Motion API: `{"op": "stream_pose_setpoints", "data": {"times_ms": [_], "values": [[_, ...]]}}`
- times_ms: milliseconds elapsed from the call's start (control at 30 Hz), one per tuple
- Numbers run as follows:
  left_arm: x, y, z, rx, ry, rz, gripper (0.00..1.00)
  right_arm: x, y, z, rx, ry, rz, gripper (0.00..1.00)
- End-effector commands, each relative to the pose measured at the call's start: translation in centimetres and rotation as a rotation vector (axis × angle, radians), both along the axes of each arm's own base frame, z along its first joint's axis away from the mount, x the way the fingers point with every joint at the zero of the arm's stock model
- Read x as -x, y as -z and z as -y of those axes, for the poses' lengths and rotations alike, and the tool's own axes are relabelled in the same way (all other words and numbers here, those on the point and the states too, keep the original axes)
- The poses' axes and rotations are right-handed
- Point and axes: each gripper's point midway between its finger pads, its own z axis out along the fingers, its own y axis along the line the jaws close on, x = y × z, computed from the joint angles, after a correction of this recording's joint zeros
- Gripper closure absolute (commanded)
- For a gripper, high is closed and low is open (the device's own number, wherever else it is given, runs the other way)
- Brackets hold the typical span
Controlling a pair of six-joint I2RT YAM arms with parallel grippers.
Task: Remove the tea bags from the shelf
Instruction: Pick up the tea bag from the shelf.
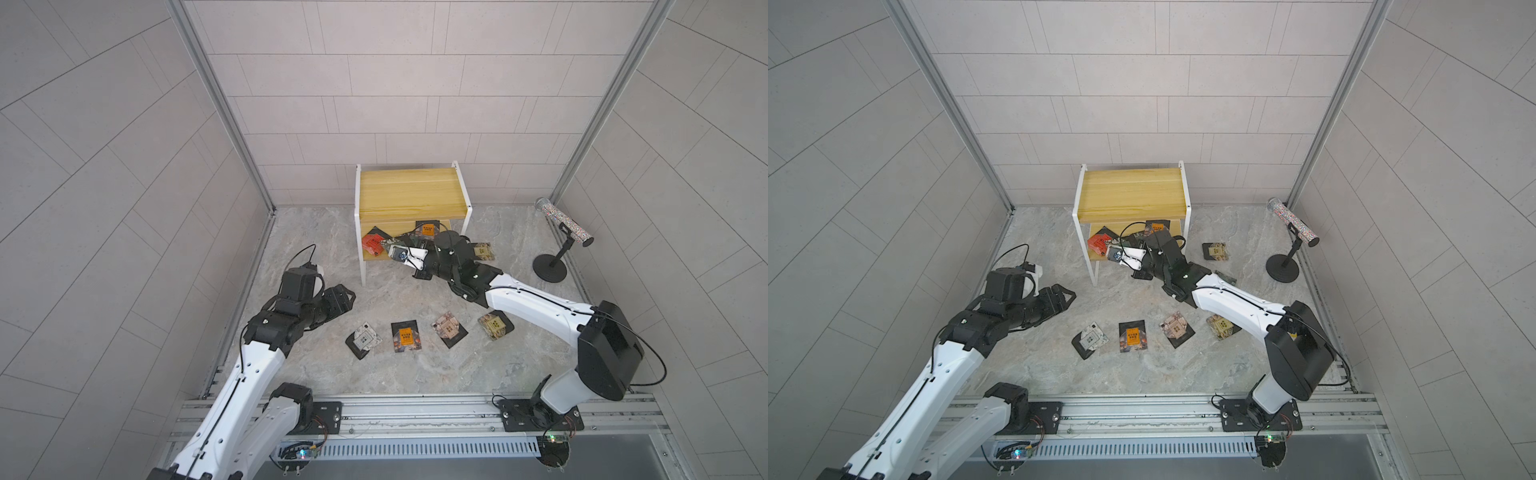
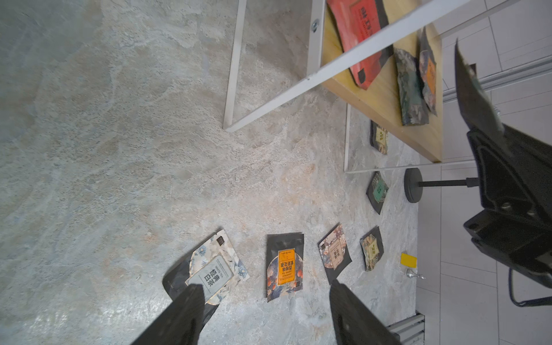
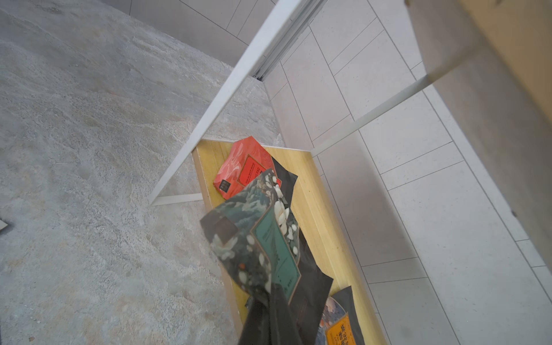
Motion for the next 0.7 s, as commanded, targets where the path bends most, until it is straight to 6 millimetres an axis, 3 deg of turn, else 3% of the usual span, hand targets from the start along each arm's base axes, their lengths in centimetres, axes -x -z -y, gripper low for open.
{"op": "stream_pose_setpoints", "data": {"times_ms": [0,267,567,667], "values": [[-1.0,-3.2,0.9,0.076,0.011,0.090,0.26,1.5,-2.1,0.1,-0.020,-0.011,0.059,0.99],[-1.8,-6.2,3.1,0.226,0.070,0.154,0.23,6.3,-1.6,0.1,0.005,-0.047,0.098,0.99],[-2.7,-7.5,5.5,0.435,0.125,0.187,0.21,12.8,-2.0,-1.4,-0.008,-0.151,0.121,0.98],[-2.6,-7.4,6.0,0.449,0.153,0.170,0.22,13.9,-2.2,-2.0,-0.014,-0.169,0.133,0.98]]}}
